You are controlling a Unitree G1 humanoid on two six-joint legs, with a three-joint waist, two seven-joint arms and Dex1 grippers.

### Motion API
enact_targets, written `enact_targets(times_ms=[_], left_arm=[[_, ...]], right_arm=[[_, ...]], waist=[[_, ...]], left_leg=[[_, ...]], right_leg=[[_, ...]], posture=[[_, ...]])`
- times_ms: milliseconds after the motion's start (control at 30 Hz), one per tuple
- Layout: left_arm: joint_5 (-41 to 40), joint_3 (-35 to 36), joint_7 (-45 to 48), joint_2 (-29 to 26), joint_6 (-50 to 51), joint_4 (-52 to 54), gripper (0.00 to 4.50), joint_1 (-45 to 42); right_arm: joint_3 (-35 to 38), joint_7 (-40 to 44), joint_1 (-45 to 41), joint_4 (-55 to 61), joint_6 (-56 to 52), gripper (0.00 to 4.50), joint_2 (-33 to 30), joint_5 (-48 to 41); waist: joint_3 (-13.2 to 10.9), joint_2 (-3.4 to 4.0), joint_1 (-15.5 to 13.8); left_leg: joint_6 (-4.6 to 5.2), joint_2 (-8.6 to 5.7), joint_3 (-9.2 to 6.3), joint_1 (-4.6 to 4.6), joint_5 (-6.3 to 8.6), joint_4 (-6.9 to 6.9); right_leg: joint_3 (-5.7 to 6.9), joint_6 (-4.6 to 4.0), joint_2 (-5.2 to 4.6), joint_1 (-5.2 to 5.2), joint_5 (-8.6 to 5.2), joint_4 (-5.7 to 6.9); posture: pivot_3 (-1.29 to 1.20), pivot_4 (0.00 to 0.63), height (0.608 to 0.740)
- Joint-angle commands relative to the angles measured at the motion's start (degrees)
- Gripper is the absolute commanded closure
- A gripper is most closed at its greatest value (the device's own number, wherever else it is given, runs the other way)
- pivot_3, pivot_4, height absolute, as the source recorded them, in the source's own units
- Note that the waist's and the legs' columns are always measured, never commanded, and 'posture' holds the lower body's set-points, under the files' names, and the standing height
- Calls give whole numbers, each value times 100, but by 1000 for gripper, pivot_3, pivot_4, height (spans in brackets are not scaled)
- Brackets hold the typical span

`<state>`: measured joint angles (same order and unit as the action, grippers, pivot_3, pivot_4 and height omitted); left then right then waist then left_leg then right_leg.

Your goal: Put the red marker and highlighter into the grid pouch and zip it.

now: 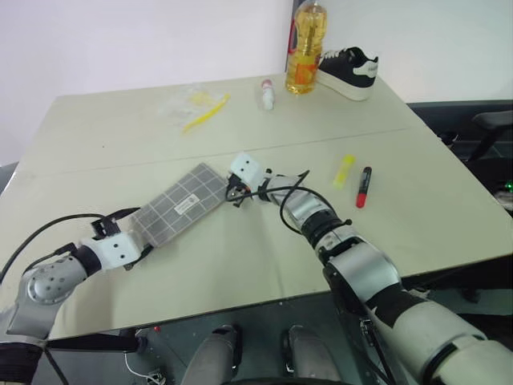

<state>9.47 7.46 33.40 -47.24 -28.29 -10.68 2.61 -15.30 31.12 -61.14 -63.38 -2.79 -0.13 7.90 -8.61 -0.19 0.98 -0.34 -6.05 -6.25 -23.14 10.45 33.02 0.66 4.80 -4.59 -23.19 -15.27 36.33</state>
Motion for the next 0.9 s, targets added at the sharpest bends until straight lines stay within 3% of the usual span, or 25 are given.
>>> enact_targets(times_ms=[33,167,233,300,500,667,833,900], left_arm=[[36,-268,76,36,-245,-158,0,-91],[56,-354,49,57,-375,-262,0,-247],[-18,-330,22,63,-438,-303,537,-279],[-87,-299,20,48,-492,-337,1269,-273],[-175,-207,-104,41,-675,-363,4480,-245],[-477,-83,-178,138,-465,-91,4480,-133],[-1447,14,19,530,798,967,4480,111],[-1809,24,22,683,1394,1551,4500,171]], right_arm=[[42,62,-17,178,129,4490,63,33],[48,78,6,186,149,4490,71,63],[58,78,15,196,154,4500,70,74],[67,74,25,204,158,4500,66,85],[75,60,36,196,169,4500,52,98],[178,-124,53,205,200,4500,-27,62],[649,-348,51,559,295,4500,-457,-240],[817,-180,180,1006,27,3965,-727,-374]], waist=[[0,0,1],[0,0,-2],[0,0,10],[1,-1,20],[1,-1,26],[0,-1,24],[0,-1,1],[2,-4,-6]], left_leg=[[0,0,0,0,0,0],[0,0,0,0,0,0],[0,0,0,0,0,0],[2,0,0,0,-2,0],[5,0,0,-1,-4,-3],[5,1,0,-1,-4,-3],[5,-1,0,-4,-4,-1],[7,-2,0,-4,-5,2]], right_leg=[[0,0,0,0,0,0],[0,0,0,0,0,0],[0,0,0,0,0,0],[-1,1,0,-1,1,0],[-1,2,1,-5,1,2],[-1,2,1,-5,1,2],[-2,2,-1,-3,1,1],[-3,2,-2,-1,1,1]], posture=[[0,150,740],[0,150,740],[0,150,740],[0,150,740],[0,150,740],[0,150,740],[0,150,740],[0,150,740]])
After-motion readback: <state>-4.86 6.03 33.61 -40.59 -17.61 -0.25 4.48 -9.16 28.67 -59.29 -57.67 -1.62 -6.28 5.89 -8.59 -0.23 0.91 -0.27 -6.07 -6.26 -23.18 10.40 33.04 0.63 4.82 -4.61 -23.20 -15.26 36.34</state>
